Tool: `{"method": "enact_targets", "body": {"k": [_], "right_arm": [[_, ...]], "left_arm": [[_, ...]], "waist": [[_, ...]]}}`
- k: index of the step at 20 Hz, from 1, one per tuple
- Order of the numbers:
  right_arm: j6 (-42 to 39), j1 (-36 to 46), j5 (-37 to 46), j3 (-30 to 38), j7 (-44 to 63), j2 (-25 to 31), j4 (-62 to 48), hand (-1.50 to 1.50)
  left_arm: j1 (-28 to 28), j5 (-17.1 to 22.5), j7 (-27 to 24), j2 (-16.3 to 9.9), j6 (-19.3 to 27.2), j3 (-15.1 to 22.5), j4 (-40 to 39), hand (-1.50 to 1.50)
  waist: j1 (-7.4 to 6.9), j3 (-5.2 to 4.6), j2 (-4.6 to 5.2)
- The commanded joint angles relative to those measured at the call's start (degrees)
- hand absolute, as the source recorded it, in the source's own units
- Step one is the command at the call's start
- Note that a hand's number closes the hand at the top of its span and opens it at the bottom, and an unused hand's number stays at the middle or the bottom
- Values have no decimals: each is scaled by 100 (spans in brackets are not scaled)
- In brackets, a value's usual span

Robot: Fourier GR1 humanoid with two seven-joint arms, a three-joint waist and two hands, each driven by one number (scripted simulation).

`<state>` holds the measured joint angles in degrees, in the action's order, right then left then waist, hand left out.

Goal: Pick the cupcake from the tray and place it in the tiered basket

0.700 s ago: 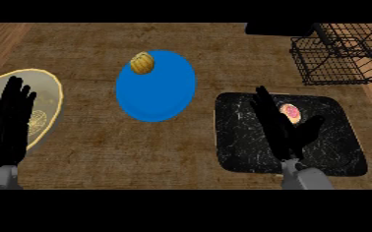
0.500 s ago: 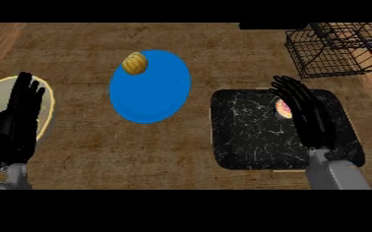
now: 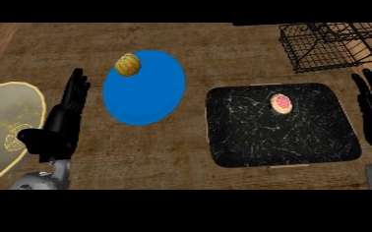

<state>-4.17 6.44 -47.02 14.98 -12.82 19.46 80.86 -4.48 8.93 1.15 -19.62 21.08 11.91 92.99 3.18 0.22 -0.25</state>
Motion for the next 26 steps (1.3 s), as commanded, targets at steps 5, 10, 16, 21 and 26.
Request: {"method": "enact_targets", "body": {"k": [5,10,16,21,26], "right_arm": [[-1844,-1577,-220,732,-140,1052,814,-150],[-1464,-1830,1606,731,131,2458,1143,-150],[-1151,-2005,2855,751,1209,3808,2384,-150],[-711,-1888,3437,159,2983,4246,3477,-150],[-696,-974,3177,-402,4672,4562,3973,-150]], "left_arm": [[-346,-444,-257,466,115,346,-621,0],[-328,-461,-48,430,194,357,-366,0],[-492,-570,76,606,313,457,-467,0],[-445,-706,-50,701,300,603,-556,0],[-707,-619,-119,673,39,392,-758,0]], "waist": [[-93,-29,6],[-144,-52,5],[-143,-65,2],[-305,-55,34],[-393,-35,49]]}}
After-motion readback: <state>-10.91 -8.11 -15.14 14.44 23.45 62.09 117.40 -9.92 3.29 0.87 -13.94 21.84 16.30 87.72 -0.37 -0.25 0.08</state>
